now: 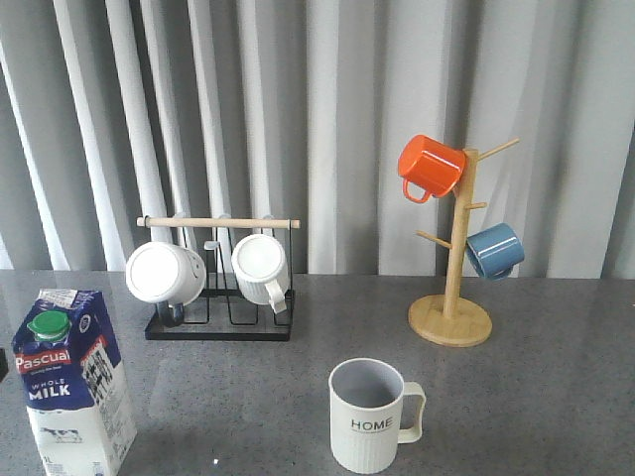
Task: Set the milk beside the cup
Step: 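Reach the left gripper to the milk carton and grasp its top, then lift the milk carton off the table with the left gripper, then carry the milk carton with the left gripper beside the white mug, then lower the milk carton onto the table next to the mug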
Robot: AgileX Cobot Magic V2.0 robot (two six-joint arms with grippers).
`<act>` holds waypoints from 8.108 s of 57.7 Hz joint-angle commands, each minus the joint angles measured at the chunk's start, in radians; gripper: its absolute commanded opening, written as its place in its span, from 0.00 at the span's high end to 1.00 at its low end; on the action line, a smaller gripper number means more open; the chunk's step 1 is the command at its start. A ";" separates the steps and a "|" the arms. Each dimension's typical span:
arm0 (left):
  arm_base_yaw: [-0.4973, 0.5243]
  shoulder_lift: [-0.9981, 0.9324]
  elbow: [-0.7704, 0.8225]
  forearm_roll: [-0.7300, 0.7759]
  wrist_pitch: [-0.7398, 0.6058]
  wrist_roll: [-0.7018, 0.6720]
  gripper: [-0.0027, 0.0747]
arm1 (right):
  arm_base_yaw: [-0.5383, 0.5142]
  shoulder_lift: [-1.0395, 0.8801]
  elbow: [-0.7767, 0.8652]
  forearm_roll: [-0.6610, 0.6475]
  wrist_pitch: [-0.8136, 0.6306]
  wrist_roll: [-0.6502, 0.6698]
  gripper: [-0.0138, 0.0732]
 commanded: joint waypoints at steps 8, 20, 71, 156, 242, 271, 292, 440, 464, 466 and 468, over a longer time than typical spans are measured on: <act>-0.007 0.001 -0.036 -0.010 -0.092 -0.011 0.03 | -0.005 -0.002 -0.029 -0.002 -0.068 -0.007 0.85; -0.012 0.111 -0.036 -0.010 -0.209 0.006 0.04 | -0.005 -0.002 -0.029 -0.002 -0.068 -0.007 0.85; -0.041 0.474 -0.036 -0.023 -0.706 0.011 0.04 | -0.005 -0.002 -0.029 -0.002 -0.068 -0.007 0.85; -0.029 0.612 -0.087 -0.047 -0.658 0.011 0.77 | -0.005 -0.002 -0.029 -0.002 -0.068 -0.007 0.85; -0.462 0.568 -0.320 -0.147 -0.527 0.011 0.77 | -0.005 -0.002 -0.029 -0.002 -0.068 -0.007 0.85; -0.634 0.752 -0.321 -0.680 -0.808 0.442 0.77 | -0.005 -0.002 -0.029 -0.002 -0.068 -0.007 0.85; -0.698 0.821 -0.476 -0.931 -0.839 0.678 0.77 | -0.005 -0.002 -0.029 -0.002 -0.068 -0.007 0.85; -0.763 0.973 -0.626 -1.220 -0.993 0.754 0.77 | -0.005 -0.002 -0.029 -0.002 -0.068 -0.007 0.85; -0.763 0.973 -0.626 -1.267 -0.885 1.095 0.76 | -0.005 -0.002 -0.029 -0.002 -0.068 -0.007 0.85; -0.763 0.973 -0.626 -1.267 -0.885 1.093 0.75 | -0.005 -0.002 -0.029 -0.002 -0.068 -0.007 0.85; -0.763 0.973 -0.626 -1.268 -0.885 1.090 0.75 | -0.005 -0.002 -0.029 -0.002 -0.068 -0.007 0.85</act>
